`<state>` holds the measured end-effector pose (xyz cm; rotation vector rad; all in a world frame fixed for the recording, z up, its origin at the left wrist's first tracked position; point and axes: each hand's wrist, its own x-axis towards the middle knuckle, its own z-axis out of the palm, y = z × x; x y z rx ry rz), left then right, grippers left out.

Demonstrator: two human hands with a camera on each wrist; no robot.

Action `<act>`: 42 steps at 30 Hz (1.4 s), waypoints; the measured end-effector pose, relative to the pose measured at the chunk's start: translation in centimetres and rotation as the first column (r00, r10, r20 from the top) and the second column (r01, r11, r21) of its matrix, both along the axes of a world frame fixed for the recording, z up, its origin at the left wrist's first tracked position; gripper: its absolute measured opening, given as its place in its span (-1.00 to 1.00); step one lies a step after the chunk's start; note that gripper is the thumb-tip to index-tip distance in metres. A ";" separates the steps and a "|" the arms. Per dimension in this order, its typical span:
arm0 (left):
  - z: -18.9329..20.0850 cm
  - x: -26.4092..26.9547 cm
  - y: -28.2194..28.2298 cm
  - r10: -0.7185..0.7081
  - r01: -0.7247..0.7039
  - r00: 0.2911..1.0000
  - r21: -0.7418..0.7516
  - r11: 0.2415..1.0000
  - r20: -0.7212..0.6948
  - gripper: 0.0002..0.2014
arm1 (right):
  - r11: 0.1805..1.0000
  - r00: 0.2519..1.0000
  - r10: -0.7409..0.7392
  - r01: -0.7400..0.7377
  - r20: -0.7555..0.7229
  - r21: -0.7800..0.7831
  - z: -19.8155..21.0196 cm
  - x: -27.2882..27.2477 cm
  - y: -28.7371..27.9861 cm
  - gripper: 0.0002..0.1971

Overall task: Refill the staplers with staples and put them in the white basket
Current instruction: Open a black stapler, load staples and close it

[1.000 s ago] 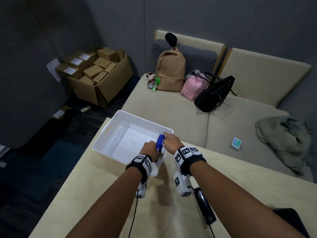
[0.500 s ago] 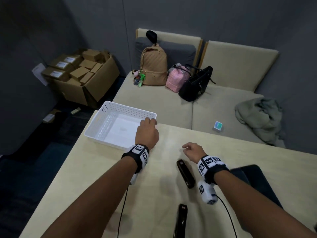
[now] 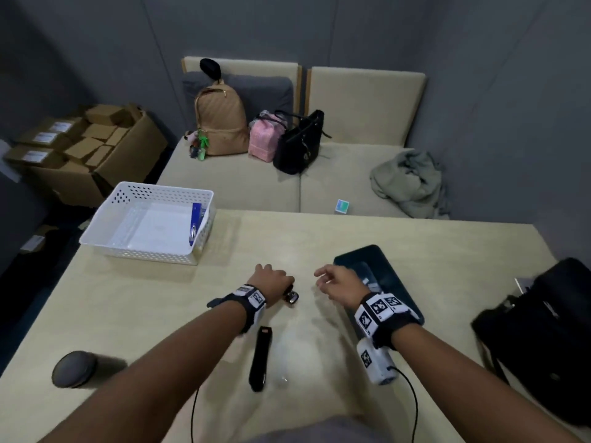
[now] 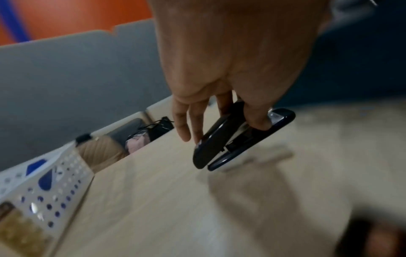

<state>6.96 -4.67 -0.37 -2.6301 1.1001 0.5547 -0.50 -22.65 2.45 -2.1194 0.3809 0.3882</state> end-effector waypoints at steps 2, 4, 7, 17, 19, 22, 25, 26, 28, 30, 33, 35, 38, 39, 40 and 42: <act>2.4 0.1 -1.0 0.070 -0.076 0.997 -0.179 0.981 -0.039 -0.83 | 0.999 0.999 0.033 -0.032 0.013 -0.017 0.5 -0.4 -0.6 -0.66; 5.1 0.0 -2.4 0.077 -0.096 0.994 -0.318 0.943 -0.071 -0.82 | 0.994 0.994 0.105 -0.106 0.033 0.016 0.9 -0.7 -1.4 -0.52; 8.3 -0.4 -4.3 0.008 -0.012 1.000 -0.368 0.930 -0.011 -0.77 | 0.958 0.996 0.071 -0.083 0.054 0.273 1.8 -0.8 -1.6 -0.53; 11.8 -1.4 -4.9 0.106 -0.172 0.980 -0.440 0.881 -0.171 -0.87 | 0.848 0.992 -0.035 -0.037 0.125 0.529 5.4 -1.5 -5.6 -0.71; 12.0 -2.4 -5.8 0.011 -0.059 0.993 -0.404 0.913 -0.119 -0.86 | 0.838 0.993 0.005 -0.068 0.117 0.541 5.8 -1.4 -5.0 -0.67; 11.6 -3.0 -6.4 -0.023 -0.022 0.993 -0.381 0.924 -0.113 -0.74 | 0.867 0.992 0.030 -0.089 0.126 0.491 5.3 -1.5 -4.2 -0.75; 11.3 -2.7 -4.8 0.086 -0.167 0.977 -0.453 0.876 -0.194 -0.78 | 0.874 0.992 0.038 -0.093 0.123 0.478 3.6 -2.5 -4.9 -0.75; 11.2 -2.4 -4.0 0.129 -0.245 0.958 -0.500 0.831 -0.256 -0.80 | 0.881 0.992 0.035 -0.087 0.118 0.466 3.1 -3.0 -5.2 -0.71; 10.9 -1.9 -2.2 0.177 -0.403 0.898 -0.590 0.700 -0.404 -0.79 | 0.898 0.993 0.016 -0.067 0.119 0.435 2.2 -4.1 -5.6 -0.60; 10.3 -1.6 -0.9 0.188 -0.548 0.818 -0.635 0.545 -0.544 -0.71 | 0.932 0.985 0.051 -0.106 0.164 0.348 1.8 -4.9 -5.4 -0.55; 8.1 -1.8 1.1 0.197 -0.839 0.542 -0.516 0.171 -0.817 -0.69 | 0.957 0.978 0.099 -0.145 0.186 0.252 1.7 -5.5 -4.4 -0.55; 6.5 -2.2 2.9 0.076 -0.947 0.291 -0.298 -0.119 -0.954 -0.70 | 0.944 0.983 0.049 -0.104 0.178 0.312 1.7 -5.8 -3.9 -0.52; 4.0 -3.1 4.8 -0.047 -0.952 0.133 -0.115 -0.284 -0.990 -0.71 | 0.902 0.986 0.004 -0.075 0.164 0.426 1.3 -6.4 -3.3 -0.51; 3.2 -3.4 5.1 -0.009 -0.956 0.136 -0.129 -0.263 -0.991 -0.71 | 0.893 0.989 0.006 -0.072 0.148 0.445 1.0 -6.6 -3.0 -0.53; 2.3 -3.5 5.3 0.102 -0.955 0.213 -0.229 -0.190 -0.972 -0.72 | 0.890 0.992 0.005 -0.063 0.128 0.451 0.5 -6.8 -2.7 -0.54; 0.8 -3.2 5.6 0.390 -0.805 0.587 -0.565 0.182 -0.710 -0.73 | 0.901 0.995 -0.012 -0.032 0.100 0.433 -0.4 -7.0 -2.0 -0.54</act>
